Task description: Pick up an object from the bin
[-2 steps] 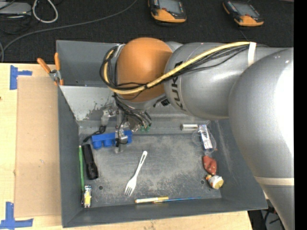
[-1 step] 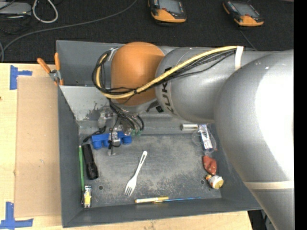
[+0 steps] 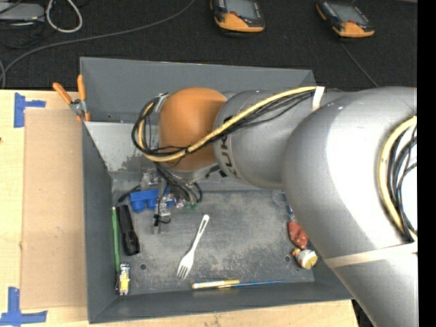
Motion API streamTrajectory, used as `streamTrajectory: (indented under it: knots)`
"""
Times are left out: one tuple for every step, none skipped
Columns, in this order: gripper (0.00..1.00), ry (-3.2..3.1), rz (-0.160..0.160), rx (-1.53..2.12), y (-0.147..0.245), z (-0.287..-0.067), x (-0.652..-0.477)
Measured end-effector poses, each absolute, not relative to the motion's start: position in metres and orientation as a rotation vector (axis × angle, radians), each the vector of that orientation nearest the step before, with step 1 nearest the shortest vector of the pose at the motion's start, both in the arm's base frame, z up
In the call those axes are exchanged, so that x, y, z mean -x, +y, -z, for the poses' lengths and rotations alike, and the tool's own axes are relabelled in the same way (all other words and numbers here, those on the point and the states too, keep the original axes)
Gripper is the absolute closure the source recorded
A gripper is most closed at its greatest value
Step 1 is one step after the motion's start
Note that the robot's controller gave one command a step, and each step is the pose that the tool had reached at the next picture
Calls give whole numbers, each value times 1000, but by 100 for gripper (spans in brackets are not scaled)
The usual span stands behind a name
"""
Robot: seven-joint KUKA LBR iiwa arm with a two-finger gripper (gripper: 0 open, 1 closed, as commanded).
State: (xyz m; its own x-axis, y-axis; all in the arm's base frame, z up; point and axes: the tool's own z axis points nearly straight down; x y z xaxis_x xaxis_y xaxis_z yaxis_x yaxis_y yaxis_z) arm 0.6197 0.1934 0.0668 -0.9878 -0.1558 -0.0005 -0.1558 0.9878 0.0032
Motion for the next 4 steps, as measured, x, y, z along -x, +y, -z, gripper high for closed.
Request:
streamTrajectory:
  knots:
    - [100,3124,-9,238,192,-70,-620]
    - [100,3125,-9,237,192,-70,-620]
    - [100,3124,-11,233,192,-73,-620]
    - [100,3134,-8,233,191,-108,-617]
